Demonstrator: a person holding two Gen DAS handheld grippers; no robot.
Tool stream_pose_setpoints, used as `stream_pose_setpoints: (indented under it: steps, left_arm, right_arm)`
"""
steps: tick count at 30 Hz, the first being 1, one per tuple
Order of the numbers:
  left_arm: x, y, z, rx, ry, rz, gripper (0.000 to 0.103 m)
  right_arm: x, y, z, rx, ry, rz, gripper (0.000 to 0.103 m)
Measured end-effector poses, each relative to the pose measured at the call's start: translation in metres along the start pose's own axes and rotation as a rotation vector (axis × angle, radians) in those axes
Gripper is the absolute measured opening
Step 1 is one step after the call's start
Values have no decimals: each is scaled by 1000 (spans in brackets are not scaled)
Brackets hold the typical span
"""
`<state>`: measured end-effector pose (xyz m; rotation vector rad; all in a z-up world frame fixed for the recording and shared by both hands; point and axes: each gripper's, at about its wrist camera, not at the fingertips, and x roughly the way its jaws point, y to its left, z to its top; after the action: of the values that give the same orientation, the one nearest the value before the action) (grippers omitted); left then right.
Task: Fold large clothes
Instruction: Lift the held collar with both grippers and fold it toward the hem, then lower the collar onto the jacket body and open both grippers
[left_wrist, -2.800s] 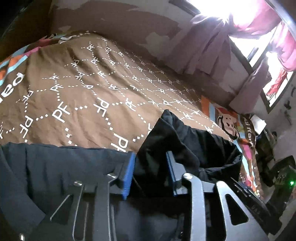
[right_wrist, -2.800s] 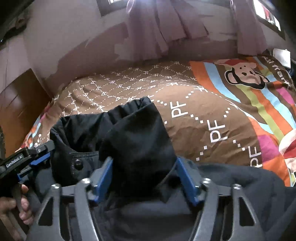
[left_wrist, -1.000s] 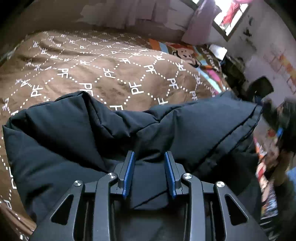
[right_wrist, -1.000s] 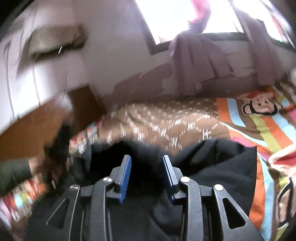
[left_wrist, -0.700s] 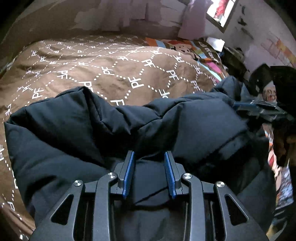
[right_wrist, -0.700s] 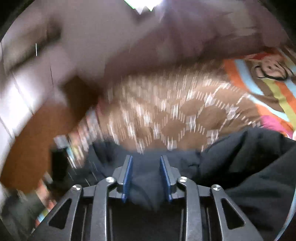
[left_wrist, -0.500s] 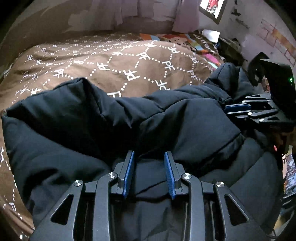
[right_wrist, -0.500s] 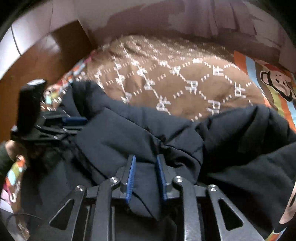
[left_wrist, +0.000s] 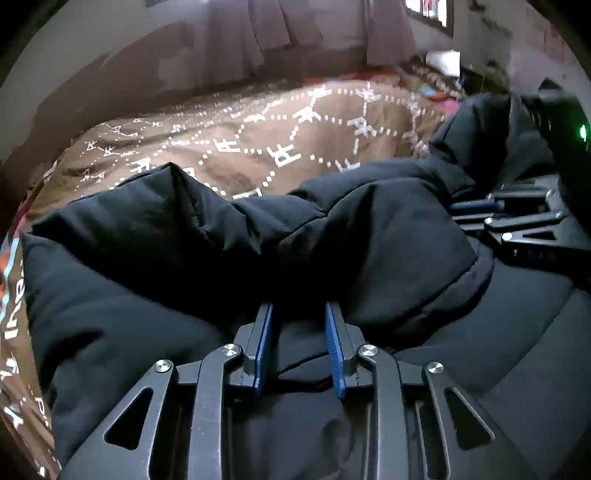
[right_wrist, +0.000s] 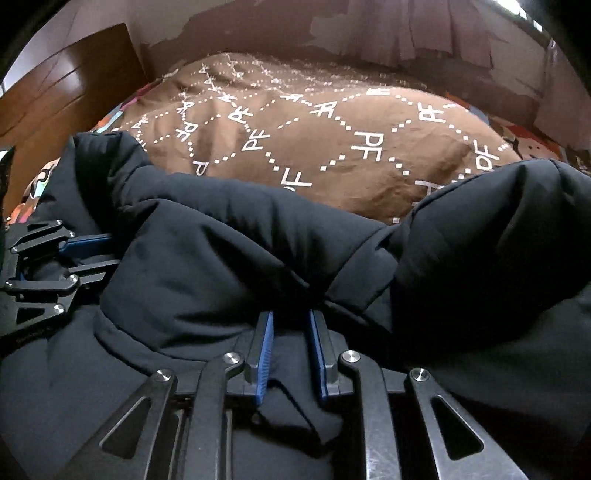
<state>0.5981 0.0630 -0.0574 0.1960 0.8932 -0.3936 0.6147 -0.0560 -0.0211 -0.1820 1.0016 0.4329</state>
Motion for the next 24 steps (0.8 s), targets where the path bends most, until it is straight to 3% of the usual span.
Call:
stream_pose_setpoints:
  steps: [6,9,11,14,15,19,24]
  left_arm:
    - [-58,8,9,-125,-217,-221,24]
    - [-61,-1,28,-124,-233,-288,24]
    - [-48,-12,38,-84,-182,-286,24]
    - [-8,-29,43,-27,10,-236,24]
    - [-3,-30,39,-25,35,-233,24]
    - [10,-24,30,-51,84,-233,24]
    - [23,-28,18,-31,100,-189,25]
  right_arm:
    - [-54,-19,-16,91,-205,84,19]
    - [-73,-34,-21,141,-235,49,19]
    - [-74,-45,-25,149,-201,23,19]
    - [-65,-53,-28,164,-143,42,19]
    - [-64,-56,-31,168,-129,53,19]
    - [-52,-61,-35,173,-70,65,19]
    - [-44,-62,-34,186,-71,77,19]
